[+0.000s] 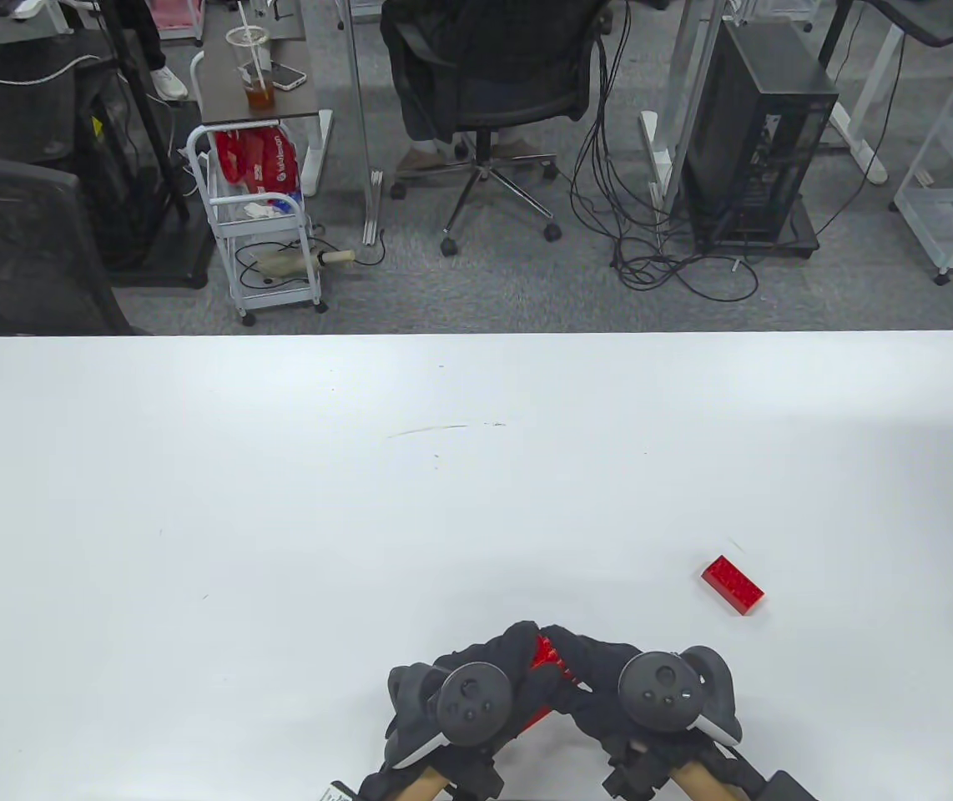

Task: Separate stacked toy bricks from each other

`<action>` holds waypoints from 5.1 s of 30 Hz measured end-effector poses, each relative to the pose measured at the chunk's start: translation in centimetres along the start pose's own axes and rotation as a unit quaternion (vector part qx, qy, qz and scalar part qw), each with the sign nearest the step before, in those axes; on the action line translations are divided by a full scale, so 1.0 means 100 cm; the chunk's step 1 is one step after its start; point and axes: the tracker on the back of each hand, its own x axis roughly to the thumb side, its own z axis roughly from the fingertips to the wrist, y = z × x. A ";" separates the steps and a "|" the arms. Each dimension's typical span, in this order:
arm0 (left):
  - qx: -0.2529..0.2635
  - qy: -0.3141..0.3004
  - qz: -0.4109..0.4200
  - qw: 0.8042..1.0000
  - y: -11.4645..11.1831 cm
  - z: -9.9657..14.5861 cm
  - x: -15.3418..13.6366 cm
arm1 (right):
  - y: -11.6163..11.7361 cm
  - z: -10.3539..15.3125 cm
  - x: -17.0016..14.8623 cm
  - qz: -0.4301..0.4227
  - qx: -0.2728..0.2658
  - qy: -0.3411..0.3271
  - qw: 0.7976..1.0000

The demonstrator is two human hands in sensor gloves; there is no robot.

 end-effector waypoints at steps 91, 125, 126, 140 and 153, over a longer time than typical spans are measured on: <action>-0.032 0.066 0.019 0.997 0.002 -0.007 -0.033 | -0.007 -0.006 -0.025 0.345 0.085 0.102 0.929; -0.011 -0.031 0.049 0.998 -0.002 -0.003 -0.015 | 0.005 0.000 -0.008 -0.008 0.071 0.004 0.997; -0.014 -0.032 0.045 0.998 -0.002 -0.003 -0.014 | 0.005 0.000 -0.007 -0.012 0.068 0.003 0.998; 0.013 -0.021 -0.006 1.000 -0.001 0.000 -0.006 | 0.008 0.001 -0.003 -0.004 0.027 0.005 1.000; -0.003 -0.015 -0.028 0.999 0.001 0.000 -0.002 | 0.011 0.002 0.000 0.026 0.027 0.000 0.999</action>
